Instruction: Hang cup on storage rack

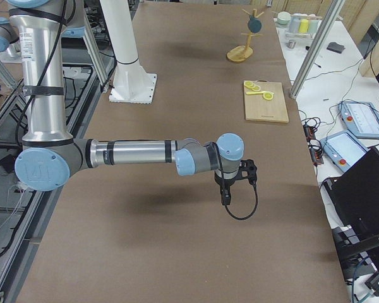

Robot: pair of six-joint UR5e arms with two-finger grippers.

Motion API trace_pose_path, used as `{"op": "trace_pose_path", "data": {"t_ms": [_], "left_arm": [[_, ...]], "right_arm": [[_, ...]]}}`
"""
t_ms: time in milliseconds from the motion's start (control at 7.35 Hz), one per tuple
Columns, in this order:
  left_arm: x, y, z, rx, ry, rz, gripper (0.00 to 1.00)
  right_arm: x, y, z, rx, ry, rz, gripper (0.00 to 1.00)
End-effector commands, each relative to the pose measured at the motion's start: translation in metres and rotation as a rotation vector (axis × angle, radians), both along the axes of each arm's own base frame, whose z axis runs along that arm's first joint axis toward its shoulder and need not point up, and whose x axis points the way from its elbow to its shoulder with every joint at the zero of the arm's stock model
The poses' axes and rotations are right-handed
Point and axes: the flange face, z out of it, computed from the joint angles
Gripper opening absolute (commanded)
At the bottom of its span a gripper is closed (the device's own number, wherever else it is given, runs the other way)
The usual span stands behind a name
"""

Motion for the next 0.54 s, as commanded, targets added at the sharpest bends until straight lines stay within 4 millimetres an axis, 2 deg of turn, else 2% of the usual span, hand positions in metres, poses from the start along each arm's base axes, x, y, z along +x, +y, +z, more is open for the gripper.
{"op": "trace_pose_path", "data": {"t_ms": [0, 408], "left_arm": [[0.0001, 0.0014, 0.0026, 0.007, 0.002, 0.005, 0.98], [0.0005, -0.0021, -0.003, 0.023, 0.004, 0.007, 0.98]], "right_arm": [[0.0003, 0.0, -0.0004, 0.001, -0.001, 0.001, 1.0], [0.0003, 0.0001, 0.0011, -0.003, 0.0, 0.002, 1.0]]}}
